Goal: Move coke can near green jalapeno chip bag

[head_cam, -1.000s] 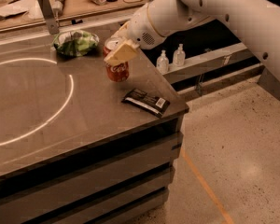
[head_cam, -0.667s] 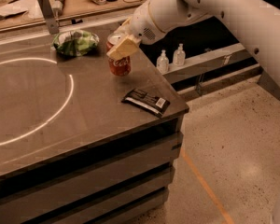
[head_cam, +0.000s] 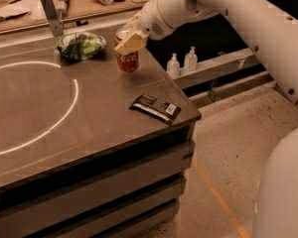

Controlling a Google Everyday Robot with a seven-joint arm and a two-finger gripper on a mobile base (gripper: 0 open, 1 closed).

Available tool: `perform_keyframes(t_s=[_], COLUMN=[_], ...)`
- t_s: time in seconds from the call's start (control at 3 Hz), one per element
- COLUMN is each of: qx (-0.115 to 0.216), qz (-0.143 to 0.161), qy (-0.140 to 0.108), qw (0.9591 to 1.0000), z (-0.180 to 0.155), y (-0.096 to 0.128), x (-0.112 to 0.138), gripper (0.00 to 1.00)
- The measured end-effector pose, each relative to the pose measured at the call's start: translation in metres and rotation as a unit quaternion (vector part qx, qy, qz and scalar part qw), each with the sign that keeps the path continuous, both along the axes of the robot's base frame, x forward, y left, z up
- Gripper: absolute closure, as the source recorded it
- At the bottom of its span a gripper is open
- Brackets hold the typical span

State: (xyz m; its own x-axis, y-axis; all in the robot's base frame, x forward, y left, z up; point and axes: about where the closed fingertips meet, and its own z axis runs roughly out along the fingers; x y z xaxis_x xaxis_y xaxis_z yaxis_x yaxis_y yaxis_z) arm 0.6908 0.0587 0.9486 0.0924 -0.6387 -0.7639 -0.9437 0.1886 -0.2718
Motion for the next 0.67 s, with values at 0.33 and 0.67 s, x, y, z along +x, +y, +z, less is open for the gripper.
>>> perform_keyframes(t_s=[0.33,0.67], qx=[0.006,0.013], qz=[-0.004,-0.009], qy=[-0.004,-0.004], qw=[1.0,0.9999], z=[0.001,-0.004], y=[0.007,0.016], x=[0.018,0.033], gripper=[1.0,0.84])
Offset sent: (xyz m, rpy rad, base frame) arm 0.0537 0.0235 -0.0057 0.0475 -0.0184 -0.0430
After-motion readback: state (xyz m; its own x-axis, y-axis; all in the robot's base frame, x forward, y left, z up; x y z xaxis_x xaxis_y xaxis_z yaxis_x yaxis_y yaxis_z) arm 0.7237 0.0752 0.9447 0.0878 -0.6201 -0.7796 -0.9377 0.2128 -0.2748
